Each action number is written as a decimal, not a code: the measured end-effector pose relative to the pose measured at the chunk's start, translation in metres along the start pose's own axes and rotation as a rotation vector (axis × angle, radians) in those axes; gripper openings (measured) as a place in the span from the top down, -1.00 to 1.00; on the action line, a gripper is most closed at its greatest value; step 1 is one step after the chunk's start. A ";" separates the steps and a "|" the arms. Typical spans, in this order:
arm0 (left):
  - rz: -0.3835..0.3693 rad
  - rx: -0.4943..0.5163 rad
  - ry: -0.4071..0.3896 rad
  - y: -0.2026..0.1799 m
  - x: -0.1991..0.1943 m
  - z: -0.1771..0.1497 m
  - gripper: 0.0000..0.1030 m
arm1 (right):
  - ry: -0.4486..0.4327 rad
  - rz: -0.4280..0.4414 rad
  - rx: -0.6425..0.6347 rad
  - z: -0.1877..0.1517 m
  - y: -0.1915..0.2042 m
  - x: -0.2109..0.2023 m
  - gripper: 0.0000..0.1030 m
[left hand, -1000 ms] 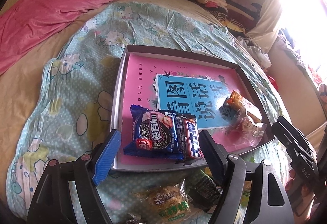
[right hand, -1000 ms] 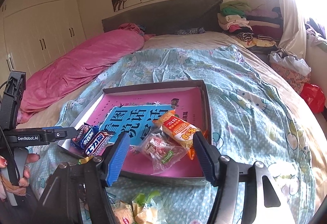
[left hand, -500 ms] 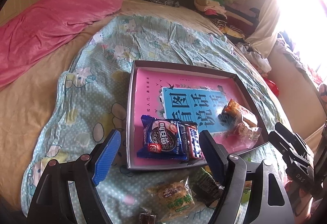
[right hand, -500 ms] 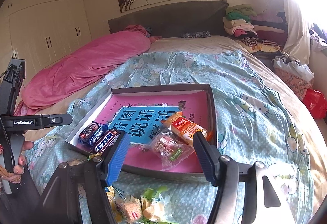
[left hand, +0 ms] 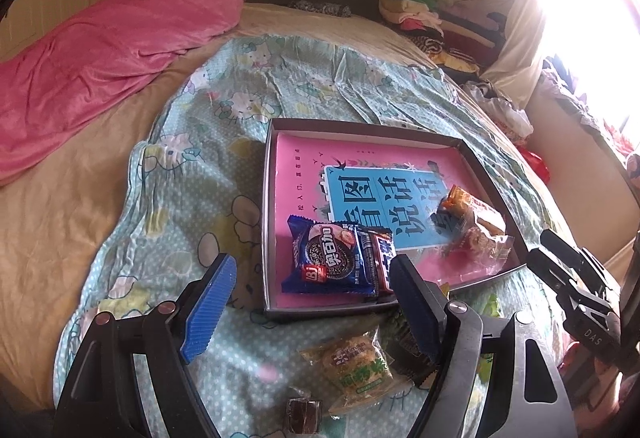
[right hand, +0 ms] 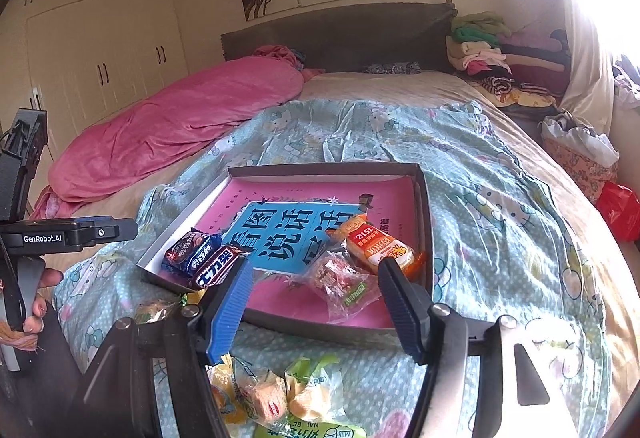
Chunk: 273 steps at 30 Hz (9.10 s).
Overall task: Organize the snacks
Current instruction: 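Move both grippers back toward the remaining snacks beside the box, then grasp the dark brown wrapped cake with the left gripper while the right grasps the round biscuit pack, then lift the brown cake toward the box with the left gripper while the right carries the biscuit pack, then release the brown cake into the box with left while right releases the biscuit pack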
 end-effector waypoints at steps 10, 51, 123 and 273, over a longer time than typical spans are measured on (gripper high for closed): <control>0.034 0.043 0.006 -0.002 -0.005 -0.014 -0.56 | 0.028 0.016 -0.028 -0.007 0.013 -0.003 -0.25; 0.083 0.072 0.188 0.019 -0.006 -0.083 -0.55 | 0.204 0.067 -0.069 -0.041 0.038 -0.002 -0.25; -0.041 0.045 0.229 0.010 0.018 -0.084 0.46 | 0.279 0.064 -0.082 -0.049 0.026 0.026 0.37; -0.014 0.042 0.108 -0.015 0.056 -0.017 0.06 | 0.072 -0.100 0.102 -0.014 -0.046 0.014 0.12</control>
Point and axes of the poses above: each gripper's, at about its wrist camera, not at the fingertips, and x roughly the way its jaws point, y to its left, z to its top, the point moved 1 cm from there along x, roughly the way its jaws point, and after that the axes turned 10 degrees about z, right-handed, at the moved point
